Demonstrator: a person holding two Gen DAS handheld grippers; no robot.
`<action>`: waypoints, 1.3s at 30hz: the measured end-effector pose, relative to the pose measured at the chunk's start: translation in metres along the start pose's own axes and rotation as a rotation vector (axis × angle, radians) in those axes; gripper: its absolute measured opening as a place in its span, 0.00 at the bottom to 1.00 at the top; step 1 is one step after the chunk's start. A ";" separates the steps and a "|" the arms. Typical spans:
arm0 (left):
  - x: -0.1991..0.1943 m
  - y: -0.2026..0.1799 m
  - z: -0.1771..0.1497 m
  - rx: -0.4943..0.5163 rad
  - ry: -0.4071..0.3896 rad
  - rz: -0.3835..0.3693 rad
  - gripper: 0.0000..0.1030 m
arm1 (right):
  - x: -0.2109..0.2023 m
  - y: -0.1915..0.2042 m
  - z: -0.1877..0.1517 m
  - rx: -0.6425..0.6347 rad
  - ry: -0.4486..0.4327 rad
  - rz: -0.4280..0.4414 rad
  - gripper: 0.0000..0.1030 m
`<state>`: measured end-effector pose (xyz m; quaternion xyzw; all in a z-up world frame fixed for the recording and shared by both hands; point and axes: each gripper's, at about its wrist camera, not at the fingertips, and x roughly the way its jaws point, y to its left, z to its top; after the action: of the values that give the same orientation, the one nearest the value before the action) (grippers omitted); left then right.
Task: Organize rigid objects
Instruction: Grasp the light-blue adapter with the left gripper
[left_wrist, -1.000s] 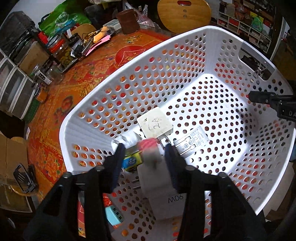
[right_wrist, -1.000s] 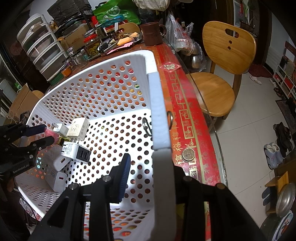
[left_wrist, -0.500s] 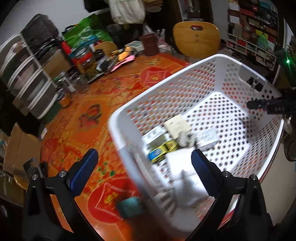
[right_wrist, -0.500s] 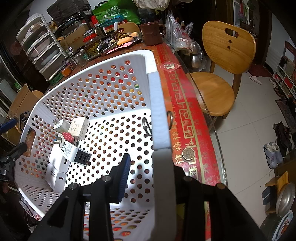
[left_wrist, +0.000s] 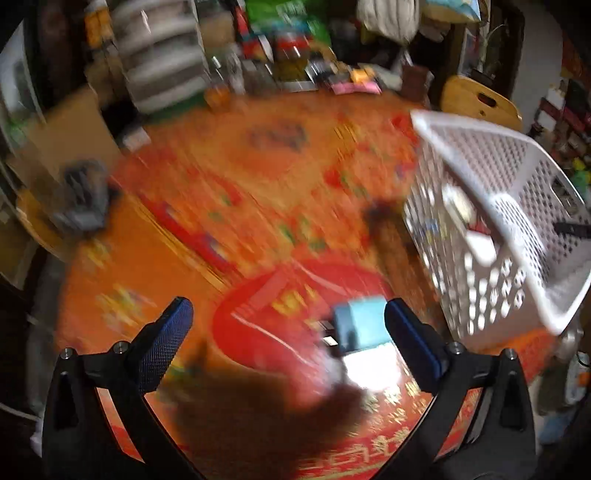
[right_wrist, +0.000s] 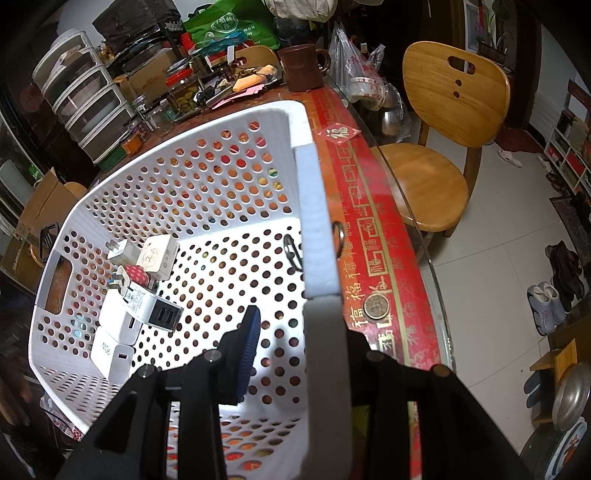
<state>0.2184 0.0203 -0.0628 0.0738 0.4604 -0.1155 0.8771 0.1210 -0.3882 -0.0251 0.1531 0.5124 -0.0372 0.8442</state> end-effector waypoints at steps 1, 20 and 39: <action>0.010 -0.003 -0.007 0.007 0.019 -0.009 0.99 | 0.000 0.000 0.000 -0.001 0.000 -0.001 0.35; 0.060 -0.039 -0.027 -0.049 0.033 -0.015 0.77 | -0.001 -0.001 0.001 -0.005 0.005 -0.001 0.36; 0.011 -0.012 -0.013 -0.032 -0.086 0.054 0.58 | -0.002 -0.002 0.002 -0.007 0.002 0.001 0.36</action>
<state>0.2107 0.0100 -0.0795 0.0671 0.4218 -0.0876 0.8999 0.1211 -0.3905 -0.0233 0.1507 0.5133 -0.0349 0.8441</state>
